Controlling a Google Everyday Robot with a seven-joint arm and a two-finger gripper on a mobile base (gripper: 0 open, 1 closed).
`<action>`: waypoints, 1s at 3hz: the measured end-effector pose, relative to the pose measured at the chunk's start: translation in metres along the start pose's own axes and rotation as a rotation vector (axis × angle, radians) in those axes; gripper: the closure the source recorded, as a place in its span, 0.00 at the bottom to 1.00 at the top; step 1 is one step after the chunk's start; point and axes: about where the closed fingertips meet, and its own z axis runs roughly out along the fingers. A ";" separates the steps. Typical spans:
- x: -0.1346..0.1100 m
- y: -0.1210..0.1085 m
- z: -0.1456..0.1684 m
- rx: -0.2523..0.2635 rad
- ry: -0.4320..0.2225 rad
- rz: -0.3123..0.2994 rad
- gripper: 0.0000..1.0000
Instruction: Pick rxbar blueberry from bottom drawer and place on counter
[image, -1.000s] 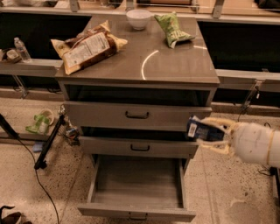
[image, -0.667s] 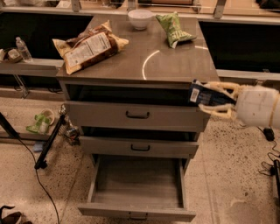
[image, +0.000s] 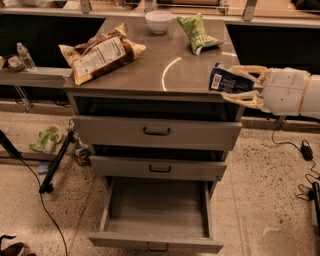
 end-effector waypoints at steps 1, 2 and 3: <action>0.005 -0.015 0.019 -0.065 0.019 -0.056 1.00; 0.009 -0.031 0.050 -0.137 0.034 -0.125 1.00; 0.014 -0.043 0.084 -0.174 0.037 -0.178 1.00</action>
Offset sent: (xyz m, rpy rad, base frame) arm 0.0932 0.0392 0.0085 -0.2754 -0.0086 0.1491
